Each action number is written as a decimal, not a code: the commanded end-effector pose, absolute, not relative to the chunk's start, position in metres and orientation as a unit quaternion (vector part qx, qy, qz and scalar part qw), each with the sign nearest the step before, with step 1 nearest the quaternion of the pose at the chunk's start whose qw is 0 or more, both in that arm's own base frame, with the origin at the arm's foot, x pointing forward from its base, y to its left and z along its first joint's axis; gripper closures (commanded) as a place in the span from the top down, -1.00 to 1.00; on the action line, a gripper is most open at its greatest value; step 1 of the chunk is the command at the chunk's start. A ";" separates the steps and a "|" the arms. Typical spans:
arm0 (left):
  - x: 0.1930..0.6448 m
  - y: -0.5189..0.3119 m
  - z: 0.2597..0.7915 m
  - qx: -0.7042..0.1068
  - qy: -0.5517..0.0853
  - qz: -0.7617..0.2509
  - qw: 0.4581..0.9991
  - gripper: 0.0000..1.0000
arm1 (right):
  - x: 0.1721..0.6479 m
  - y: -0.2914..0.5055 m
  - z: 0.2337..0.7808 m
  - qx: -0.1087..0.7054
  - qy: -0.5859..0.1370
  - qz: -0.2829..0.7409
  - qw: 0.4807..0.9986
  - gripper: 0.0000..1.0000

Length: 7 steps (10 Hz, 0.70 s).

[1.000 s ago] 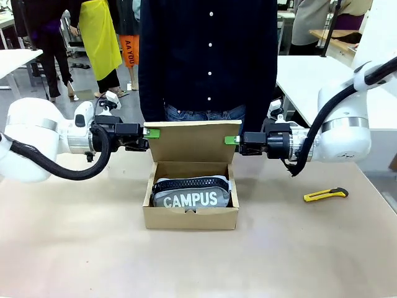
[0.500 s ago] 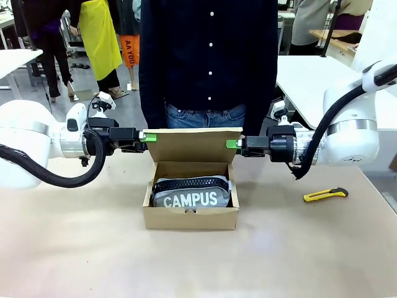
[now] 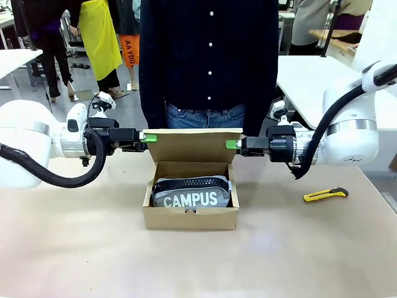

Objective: Pack the items into the box.
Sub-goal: Close the Mailer Box.

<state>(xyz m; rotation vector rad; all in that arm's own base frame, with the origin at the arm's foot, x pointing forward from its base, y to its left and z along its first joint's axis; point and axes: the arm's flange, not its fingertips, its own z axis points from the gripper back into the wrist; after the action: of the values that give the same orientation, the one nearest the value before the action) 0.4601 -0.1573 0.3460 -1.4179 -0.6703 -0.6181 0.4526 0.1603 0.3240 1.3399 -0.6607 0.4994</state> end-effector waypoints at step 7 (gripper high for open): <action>0.441 -0.154 0.323 -0.596 -0.436 -0.438 0.512 0.93 | 0.430 0.157 0.322 0.551 -0.454 0.415 0.564 1.00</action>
<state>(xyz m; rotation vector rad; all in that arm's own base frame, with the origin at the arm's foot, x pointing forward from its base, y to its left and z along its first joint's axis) 0.4455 -0.1602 0.3269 -1.4418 -1.0174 -1.0218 0.4390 0.1614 0.3282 1.3113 -1.0149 0.9085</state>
